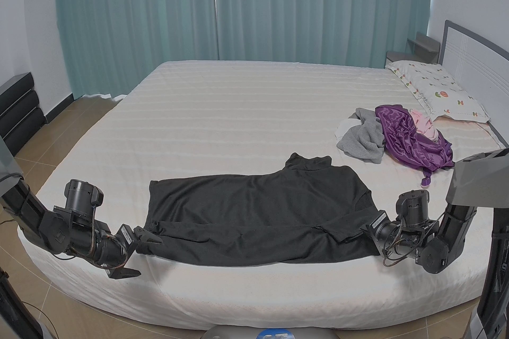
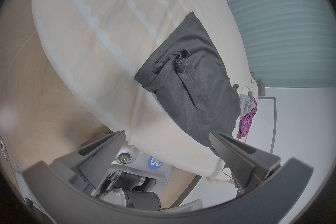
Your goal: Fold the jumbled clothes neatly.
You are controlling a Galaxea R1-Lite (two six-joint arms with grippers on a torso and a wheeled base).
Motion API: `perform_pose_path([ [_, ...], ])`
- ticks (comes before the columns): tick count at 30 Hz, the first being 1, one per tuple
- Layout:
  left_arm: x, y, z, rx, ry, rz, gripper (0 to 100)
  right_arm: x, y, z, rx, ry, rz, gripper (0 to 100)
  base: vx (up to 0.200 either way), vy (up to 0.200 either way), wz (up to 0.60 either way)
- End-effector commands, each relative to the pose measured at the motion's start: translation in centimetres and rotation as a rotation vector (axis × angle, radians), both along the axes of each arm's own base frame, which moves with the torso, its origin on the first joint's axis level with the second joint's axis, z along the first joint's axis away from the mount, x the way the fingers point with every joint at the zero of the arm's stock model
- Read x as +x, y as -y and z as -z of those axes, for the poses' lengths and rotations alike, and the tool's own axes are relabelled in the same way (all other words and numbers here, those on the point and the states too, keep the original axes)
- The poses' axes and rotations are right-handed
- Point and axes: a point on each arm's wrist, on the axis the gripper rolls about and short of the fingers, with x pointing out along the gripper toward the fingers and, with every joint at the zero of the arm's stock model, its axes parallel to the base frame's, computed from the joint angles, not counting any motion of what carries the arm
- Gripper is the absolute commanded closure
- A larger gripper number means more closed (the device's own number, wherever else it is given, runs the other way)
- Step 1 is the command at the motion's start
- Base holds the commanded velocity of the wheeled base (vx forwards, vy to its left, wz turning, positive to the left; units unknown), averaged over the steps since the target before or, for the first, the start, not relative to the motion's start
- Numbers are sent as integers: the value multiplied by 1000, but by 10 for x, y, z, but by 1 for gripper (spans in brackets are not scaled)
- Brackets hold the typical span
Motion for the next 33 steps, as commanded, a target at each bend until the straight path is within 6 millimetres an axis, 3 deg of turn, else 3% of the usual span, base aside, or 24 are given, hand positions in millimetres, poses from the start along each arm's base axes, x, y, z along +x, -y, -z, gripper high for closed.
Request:
perform_pose_path([
  [1, 0, 0, 0, 0, 0, -1, 0, -8, 1, -13, 9, 26, -6, 100, 0, 0, 0],
  [10, 0, 0, 0, 0, 0, -1, 0, -22, -5, -28, 8, 47, -41, 100, 0, 0, 0],
  [26, -1, 0, 1, 0, -4, -1, 0, -55, -1, -11, -103, -62, -126, 100, 0, 0, 0],
  [27, -1, 0, 1, 0, -4, -1, 0, -56, 0, -10, -113, -69, -131, 0, 0, 0, 0],
  [33, -1, 0, 1, 0, -4, -1, 0, -51, 5, -10, -104, -53, -117, 0, 0, 0, 0],
])
